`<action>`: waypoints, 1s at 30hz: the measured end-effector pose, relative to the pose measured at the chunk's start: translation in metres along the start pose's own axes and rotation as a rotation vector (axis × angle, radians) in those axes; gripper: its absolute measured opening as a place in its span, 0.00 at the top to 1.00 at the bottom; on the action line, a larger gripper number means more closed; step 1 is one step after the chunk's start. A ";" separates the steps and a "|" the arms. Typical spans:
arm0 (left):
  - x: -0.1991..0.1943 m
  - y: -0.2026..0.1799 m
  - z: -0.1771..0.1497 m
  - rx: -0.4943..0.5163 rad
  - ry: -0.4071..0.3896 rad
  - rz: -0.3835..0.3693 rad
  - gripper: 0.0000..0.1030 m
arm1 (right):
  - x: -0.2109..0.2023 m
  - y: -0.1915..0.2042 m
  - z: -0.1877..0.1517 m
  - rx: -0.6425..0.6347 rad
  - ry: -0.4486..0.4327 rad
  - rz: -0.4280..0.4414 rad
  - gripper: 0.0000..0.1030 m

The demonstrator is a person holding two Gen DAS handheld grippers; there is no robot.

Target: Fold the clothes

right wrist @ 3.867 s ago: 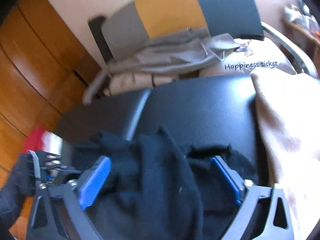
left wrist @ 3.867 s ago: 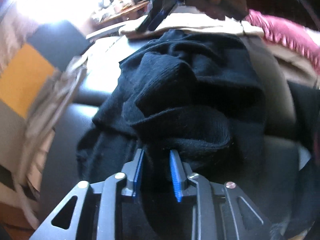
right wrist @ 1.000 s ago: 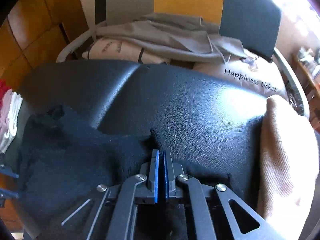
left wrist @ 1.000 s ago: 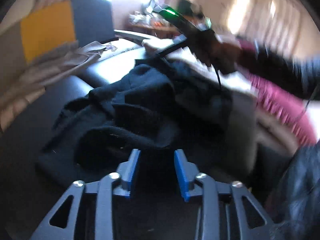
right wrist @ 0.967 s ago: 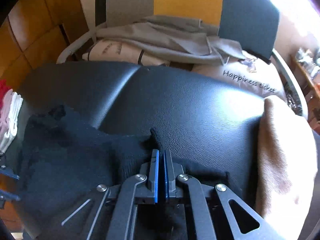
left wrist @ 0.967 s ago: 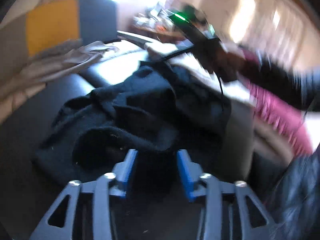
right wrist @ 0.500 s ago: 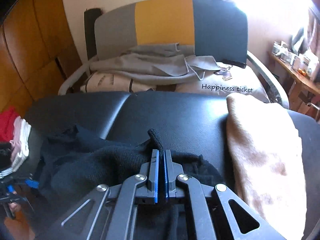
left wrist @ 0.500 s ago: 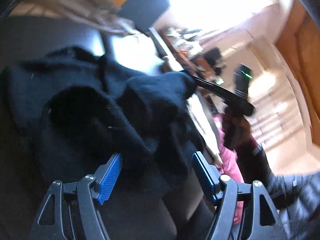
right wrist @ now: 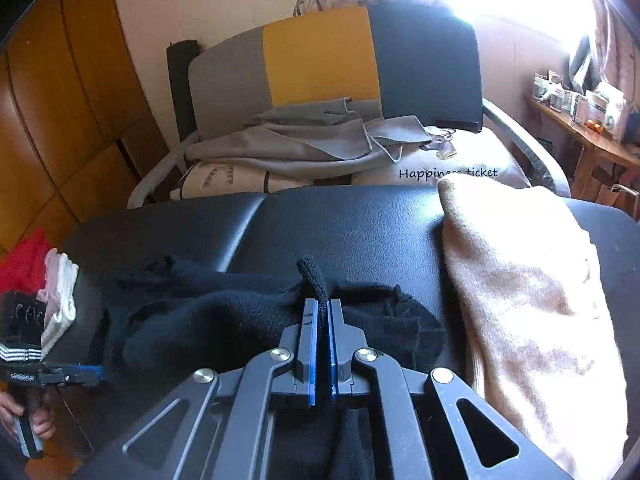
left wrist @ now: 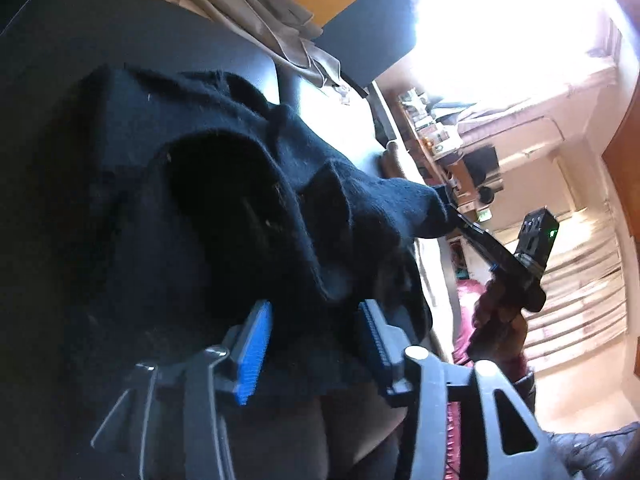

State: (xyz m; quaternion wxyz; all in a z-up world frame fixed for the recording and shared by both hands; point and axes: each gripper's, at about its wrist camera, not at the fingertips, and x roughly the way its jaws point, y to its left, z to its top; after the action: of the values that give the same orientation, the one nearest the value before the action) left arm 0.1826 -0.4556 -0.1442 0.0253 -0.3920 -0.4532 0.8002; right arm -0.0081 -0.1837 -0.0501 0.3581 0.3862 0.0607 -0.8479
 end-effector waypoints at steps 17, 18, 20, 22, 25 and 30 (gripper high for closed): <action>-0.030 -0.028 0.040 -0.010 -0.223 -0.094 0.89 | -0.034 -0.002 -0.012 0.025 -0.052 0.015 0.96; -0.038 -0.029 0.047 -0.007 -0.249 -0.114 0.89 | -0.035 -0.003 -0.008 0.024 -0.061 0.009 0.96; -0.046 -0.025 0.064 -0.018 -0.271 -0.153 0.89 | -0.032 -0.009 0.001 0.031 -0.069 -0.005 0.96; -0.045 -0.020 0.085 -0.012 -0.279 -0.131 0.89 | -0.024 -0.015 0.010 0.045 -0.069 -0.018 0.96; -0.038 -0.001 0.117 -0.035 -0.277 -0.112 0.90 | 0.002 -0.025 0.024 0.072 -0.041 -0.041 0.96; -0.010 0.047 0.148 -0.192 -0.238 -0.041 0.76 | 0.066 -0.043 0.035 0.145 0.066 -0.017 0.95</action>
State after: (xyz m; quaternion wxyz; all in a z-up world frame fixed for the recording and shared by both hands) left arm 0.1079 -0.5910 -0.1316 -0.0496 -0.2856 -0.5354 0.7933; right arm -0.0871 -0.2029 -0.0793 0.3200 0.4381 0.0142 -0.8399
